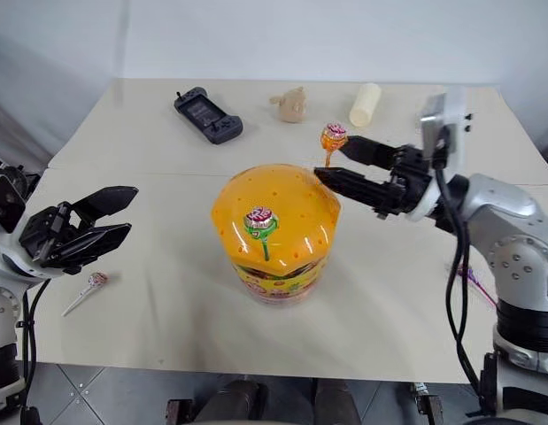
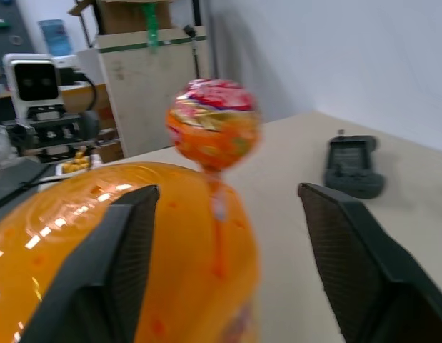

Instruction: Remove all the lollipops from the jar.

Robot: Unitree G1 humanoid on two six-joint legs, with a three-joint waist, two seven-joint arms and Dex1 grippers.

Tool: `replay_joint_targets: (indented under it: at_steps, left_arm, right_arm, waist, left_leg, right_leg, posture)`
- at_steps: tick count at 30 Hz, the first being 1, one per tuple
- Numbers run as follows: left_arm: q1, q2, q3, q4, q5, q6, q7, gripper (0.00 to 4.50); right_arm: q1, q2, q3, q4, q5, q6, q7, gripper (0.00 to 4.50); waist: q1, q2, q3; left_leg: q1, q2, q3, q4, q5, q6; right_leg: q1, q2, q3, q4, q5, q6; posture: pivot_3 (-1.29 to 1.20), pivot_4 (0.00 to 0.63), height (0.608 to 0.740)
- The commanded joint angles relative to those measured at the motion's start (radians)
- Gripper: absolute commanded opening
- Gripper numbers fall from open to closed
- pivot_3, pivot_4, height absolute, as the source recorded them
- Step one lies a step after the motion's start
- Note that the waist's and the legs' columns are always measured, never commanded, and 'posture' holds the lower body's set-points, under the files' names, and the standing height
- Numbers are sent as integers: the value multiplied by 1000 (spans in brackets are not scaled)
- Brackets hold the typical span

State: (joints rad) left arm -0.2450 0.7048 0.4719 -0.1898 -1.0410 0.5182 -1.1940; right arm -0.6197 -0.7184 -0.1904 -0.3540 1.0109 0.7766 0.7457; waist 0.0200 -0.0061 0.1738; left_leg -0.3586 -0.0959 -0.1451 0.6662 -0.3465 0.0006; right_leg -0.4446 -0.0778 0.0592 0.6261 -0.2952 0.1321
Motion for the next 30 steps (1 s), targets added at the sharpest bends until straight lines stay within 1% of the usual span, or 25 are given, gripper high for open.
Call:
replay_joint_targets:
  at_steps: [1, 7, 9, 11, 13, 14, 15, 16, 18, 19, 21, 22, 25, 28, 30]
  left_arm:
    - [2, 10, 18, -31, 2, -21, -3, 3162]
    - [-13, 9, 12, -36, -1, -23, 0, 3162]
    - [-33, 5, 1, -31, -3, -25, -4, 3162]
    - [-44, 4, -9, -30, -1, -26, -12, 3162]
    - [-54, 7, -29, -34, 8, -28, -32, 3162]
    - [-56, 11, -46, -39, 23, -36, -51, 3162]
    - [-57, 15, -58, -41, 33, -42, -64, 3162]
    - [-54, 24, -77, -43, 59, -58, -90, 3162]
    - [-38, 48, -132, -45, 133, -110, -166, 3162]
    - [-34, 54, -153, -44, 158, -131, -196, 3162]
    - [-36, 54, -177, -39, 174, -149, -225, 3162]
    - [-40, 51, -190, -37, 182, -159, -238, 3162]
    - [-50, 41, -218, -32, 198, -178, -257, 3162]
    - [-57, 38, -229, -33, 196, -180, -256, 3162]
    - [-58, 39, -230, -40, 189, -175, -253, 3162]
  right_arm:
    - [-32, 17, 2, -25, 10, 3, -18, 2104]
    - [-47, 35, -48, 9, 42, -16, -2, 30]
    - [-66, 58, -120, 36, 83, -59, 7, 30]
    - [-81, 60, -164, 55, 91, -84, 6, 30]
    - [-91, -14, -234, 105, 74, -70, -19, 30]
    - [-69, -90, -265, 147, 25, -60, -11, 30]
    - [-50, -143, -283, 176, -8, -53, -4, 30]
    - [-7, -216, -288, 210, -61, -52, 27, 30]
    - [163, -388, -289, 279, -221, -56, 88, 30]
    - [249, -450, -292, 308, -289, -71, 117, 30]
    - [407, -518, -297, 349, -398, -106, 147, 30]
    - [492, -530, -297, 369, -455, -142, 162, 30]
    - [639, -513, -280, 406, -569, -229, 166, 30]
    - [680, -468, -245, 439, -631, -277, 141, 30]
    - [701, -430, -221, 478, -685, -394, 149, 30]
  waist:
    - [1, 0, 0]
    - [0, 0, 0]
    - [0, 0, 0]
    - [0, 0, 0]
    - [0, 0, 0]
    - [3, 0, 0]
    - [8, 0, 0]
    - [9, 0, 0]
    - [12, -1, 0]
    - [13, -1, 0]
    - [7, -1, 0]
    - [5, -1, 0]
    - [-5, 0, 0]
    - [-23, 0, 0]
    - [-27, 0, 0]
  left_leg:
    - [0, 0, 0, 0, 0, 0]
    - [0, 0, 0, 1, 0, 0]
    - [0, 0, 0, 1, 0, 0]
    - [0, 0, 1, 1, 0, 0]
    - [0, 0, 1, 1, 0, 0]
    - [0, 0, 1, 1, 0, 0]
    - [0, 0, 1, 1, 0, 0]
    - [0, -1, 0, 1, 0, 0]
    - [0, -2, 0, 0, -1, 2]
    - [0, -2, 1, 0, -2, 3]
    - [0, -2, 4, 0, -3, 5]
    - [0, -2, 5, 0, -3, 5]
    - [2, 0, 14, 0, -4, 6]
    - [6, 3, 22, 1, -4, 5]
    - [7, 4, 23, 0, -3, 5]
  right_leg:
    - [0, 0, 0, 0, 0, 0]
    - [0, 0, 0, 1, 0, 0]
    - [0, 0, 0, 1, 0, 0]
    - [0, 0, 0, 1, 0, 0]
    - [0, 0, 0, 1, 0, 0]
    - [0, 0, 0, 1, 0, 0]
    - [0, 0, 0, 1, 0, 0]
    - [0, -1, 0, 1, 0, 0]
    - [0, -1, -1, 0, 0, 0]
    - [0, -1, -1, 0, -1, -1]
    - [0, -1, -1, 0, -1, -1]
    - [0, -1, -1, 1, 0, -1]
    - [-1, -2, 0, 0, 0, 0]
    - [0, -1, 2, 2, 3, 1]
    - [0, 0, 3, 2, 6, 0]
  posture:
    - [0, 150, 740]
    - [0, 150, 740]
    - [0, 150, 740]
    - [0, 150, 740]
    - [0, 150, 740]
    - [0, 150, 740]
    - [0, 150, 740]
    - [0, 150, 740]
    - [0, 150, 740]
    - [0, 150, 740]
    - [0, 150, 740]
    - [0, 150, 740]
    - [0, 150, 740]
    - [0, 150, 740]
    - [0, 150, 740]
